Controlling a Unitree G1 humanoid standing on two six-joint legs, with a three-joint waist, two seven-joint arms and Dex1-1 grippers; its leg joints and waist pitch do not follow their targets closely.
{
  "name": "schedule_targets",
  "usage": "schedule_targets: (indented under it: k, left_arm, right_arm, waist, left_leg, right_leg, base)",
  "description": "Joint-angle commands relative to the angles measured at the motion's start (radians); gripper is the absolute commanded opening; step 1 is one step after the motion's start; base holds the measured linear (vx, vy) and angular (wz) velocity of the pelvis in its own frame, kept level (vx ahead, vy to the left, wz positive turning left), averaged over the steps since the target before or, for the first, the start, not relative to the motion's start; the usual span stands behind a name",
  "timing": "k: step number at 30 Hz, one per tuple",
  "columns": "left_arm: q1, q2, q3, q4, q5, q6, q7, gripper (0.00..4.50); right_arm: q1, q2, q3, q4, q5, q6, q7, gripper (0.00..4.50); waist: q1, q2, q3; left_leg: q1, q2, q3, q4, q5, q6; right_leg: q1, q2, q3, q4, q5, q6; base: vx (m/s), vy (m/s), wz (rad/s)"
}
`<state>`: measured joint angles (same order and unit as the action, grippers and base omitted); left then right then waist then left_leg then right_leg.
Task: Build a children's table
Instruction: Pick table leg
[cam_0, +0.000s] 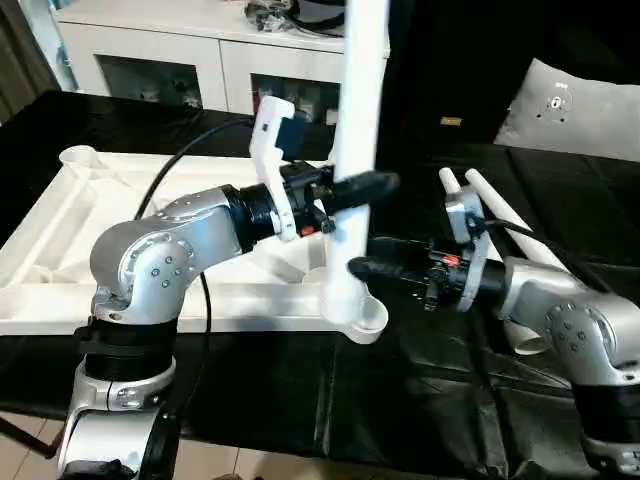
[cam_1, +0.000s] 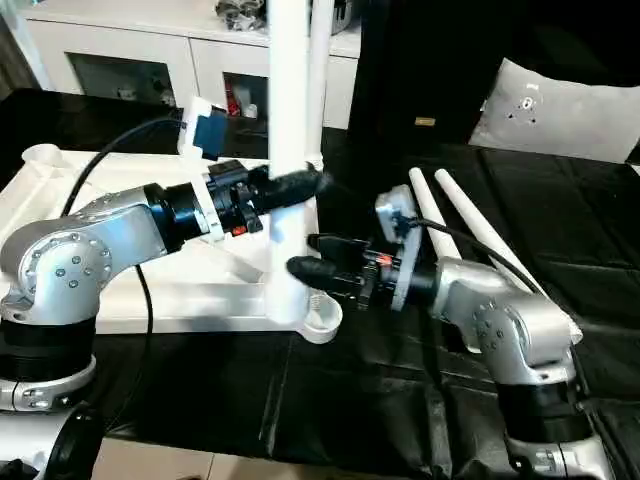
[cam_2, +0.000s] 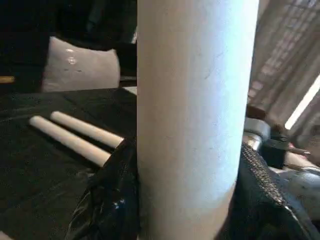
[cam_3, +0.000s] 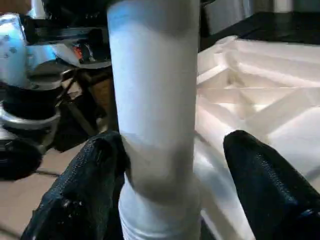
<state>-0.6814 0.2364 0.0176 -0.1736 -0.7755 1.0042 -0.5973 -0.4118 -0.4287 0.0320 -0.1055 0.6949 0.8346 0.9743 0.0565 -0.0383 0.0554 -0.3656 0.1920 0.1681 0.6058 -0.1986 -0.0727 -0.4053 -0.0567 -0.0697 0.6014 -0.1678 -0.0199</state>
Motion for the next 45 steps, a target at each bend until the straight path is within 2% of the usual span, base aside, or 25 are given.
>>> schedule_targets:
  k: [1, 9, 12, 15, 16, 19, 22, 30, 32, 33, 35, 38, 39, 43, 45]
  left_arm:
    - [-0.029, 0.004, -0.033, -0.029, -0.019, -0.004, -0.044, 1.86]
    - [-0.037, 0.0, -0.06, -0.038, -0.026, -0.007, -0.08, 1.86]
    - [-0.039, 0.0, -0.067, -0.037, -0.026, -0.012, -0.085, 1.86]
    - [-0.043, -0.001, -0.071, -0.027, -0.021, -0.02, -0.089, 1.86]
    - [-0.044, -0.001, -0.072, -0.025, -0.018, -0.022, -0.091, 1.86]
    - [-0.045, 0.0, -0.076, -0.023, -0.013, -0.025, -0.098, 1.86]
    - [-0.045, 0.003, -0.079, -0.021, -0.01, -0.028, -0.101, 1.86]
    - [-0.04, 0.021, -0.099, -0.033, 0.013, -0.055, -0.114, 1.85]
    - [-0.043, -0.002, -0.076, -0.038, -0.025, -0.03, -0.1, 1.85]
    - [-0.044, -0.012, -0.065, -0.041, -0.043, -0.019, -0.095, 2.2]
    - [-0.046, -0.033, -0.048, -0.042, -0.067, -0.012, -0.083, 2.55]
    - [-0.045, -0.06, -0.035, -0.052, -0.105, -0.007, -0.082, 2.64]
    - [-0.045, -0.06, -0.035, -0.052, -0.105, -0.007, -0.082, 2.88]
    - [-0.037, -0.116, -0.051, -0.053, -0.126, -0.01, -0.06, 3.08]
    - [-0.031, -0.134, -0.047, -0.053, -0.129, -0.003, -0.05, 3.33]
  right_arm:
    - [-0.019, -0.013, 0.018, 0.003, 0.011, 0.018, 0.04, 3.45]
    - [-0.032, -0.008, 0.046, 0.013, 0.015, 0.016, 0.062, 3.45]
    - [-0.036, -0.008, 0.052, 0.017, 0.015, 0.019, 0.069, 3.1]
    - [-0.036, -0.01, 0.059, 0.017, 0.014, 0.025, 0.078, 2.97]
    - [-0.035, -0.009, 0.06, 0.017, 0.013, 0.025, 0.078, 2.72]
    - [-0.033, -0.008, 0.066, 0.019, 0.014, 0.024, 0.075, 2.59]
    - [-0.031, -0.01, 0.067, 0.018, 0.014, 0.025, 0.076, 2.22]
    - [-0.021, -0.006, 0.07, 0.013, 0.009, 0.02, 0.075, 1.99]
    - [-0.012, 0.0, 0.075, 0.01, 0.002, 0.012, 0.065, 1.98]
    - [-0.009, 0.002, 0.077, 0.009, -0.001, 0.009, 0.061, 1.98]
    - [-0.004, 0.007, 0.079, 0.008, -0.005, 0.006, 0.054, 1.98]
    - [0.003, 0.016, 0.086, 0.008, -0.014, -0.002, 0.041, 1.95]
    - [0.003, 0.016, 0.086, 0.008, -0.014, -0.002, 0.041, 1.94]
    - [0.021, 0.037, 0.106, 0.004, -0.035, -0.024, 0.015, 1.93]
    - [0.027, 0.045, 0.111, 0.002, -0.039, -0.03, 0.004, 1.93]
  waist:
    - [0.003, -0.006, -0.069]
    - [0.006, -0.008, -0.07]
    - [0.006, -0.008, -0.069]
    - [0.006, -0.008, -0.07]
    - [0.006, -0.008, -0.07]
    - [0.006, -0.008, -0.07]
    - [0.006, -0.007, -0.071]
    - [0.007, -0.005, -0.071]
    - [0.007, -0.003, -0.071]
    - [0.006, -0.004, -0.071]
    - [0.007, -0.005, -0.071]
    - [0.007, -0.007, -0.07]
    - [0.007, -0.006, -0.07]
    - [0.007, -0.007, -0.068]
    - [0.008, -0.005, -0.068]
  left_leg:
    - [0.003, 0.029, -0.003, -0.059, -0.066, 0.033]
    - [0.002, 0.029, -0.002, -0.058, -0.063, 0.027]
    - [0.003, 0.029, -0.002, -0.058, -0.073, 0.023]
    - [0.001, 0.029, -0.002, -0.058, -0.066, 0.024]
    - [0.001, 0.029, -0.002, -0.058, -0.063, 0.025]
    - [0.001, 0.028, -0.002, -0.057, -0.064, 0.025]
    - [0.002, 0.029, -0.003, -0.057, -0.061, 0.024]
    - [0.002, 0.029, -0.003, -0.058, -0.064, 0.023]
    - [0.001, 0.029, -0.003, -0.057, -0.065, 0.019]
    - [0.001, 0.029, -0.002, -0.057, -0.065, 0.018]
    - [0.001, 0.029, -0.003, -0.057, -0.068, 0.019]
    - [0.001, 0.028, -0.002, -0.057, -0.076, 0.02]
    - [0.001, 0.028, -0.003, -0.057, -0.077, 0.02]
    - [0.001, 0.028, -0.003, -0.057, -0.091, 0.017]
    - [0.0, 0.028, -0.004, -0.057, -0.097, 0.016]
  right_leg:
    - [0.06, -0.067, 0.046, -0.069, -0.281, -0.139]
    - [0.062, -0.069, 0.047, -0.068, -0.271, -0.141]
    - [0.061, -0.069, 0.046, -0.071, -0.292, -0.137]
    - [0.062, -0.068, 0.046, -0.068, -0.277, -0.135]
    - [0.062, -0.068, 0.046, -0.068, -0.275, -0.137]
    - [0.063, -0.068, 0.046, -0.068, -0.275, -0.136]
    - [0.062, -0.068, 0.046, -0.068, -0.277, -0.135]
    - [0.062, -0.068, 0.046, -0.068, -0.273, -0.136]
    - [0.063, -0.069, 0.046, -0.066, -0.268, -0.14]
    - [0.063, -0.068, 0.046, -0.067, -0.266, -0.142]
    - [0.063, -0.068, 0.046, -0.067, -0.265, -0.146]
    - [0.063, -0.068, 0.045, -0.069, -0.283, -0.144]
    - [0.063, -0.068, 0.045, -0.069, -0.285, -0.142]
    - [0.06, -0.069, 0.045, -0.075, -0.319, -0.129]
    - [0.061, -0.069, 0.044, -0.076, -0.33, -0.122]
  base:
    - [0.0, 0.0, 0.0]
    - [0.0, 0.0, 0.0]
    - [0.0, 0.0, 0.0]
    - [0.0, 0.0, 0.0]
    - [0.0, 0.0, 0.0]
    - [0.0, 0.0, 0.0]
    - [0.0, 0.0, 0.0]
    - [0.0, 0.0, 0.0]
    - [0.0, 0.0, 0.0]
    - [0.0, 0.0, 0.0]
    - [0.0, 0.0, 0.0]
    - [0.0, 0.0, 0.0]
    - [0.0, 0.0, 0.0]
    - [0.0, 0.0, 0.0]
    - [0.0, 0.0, 0.0]
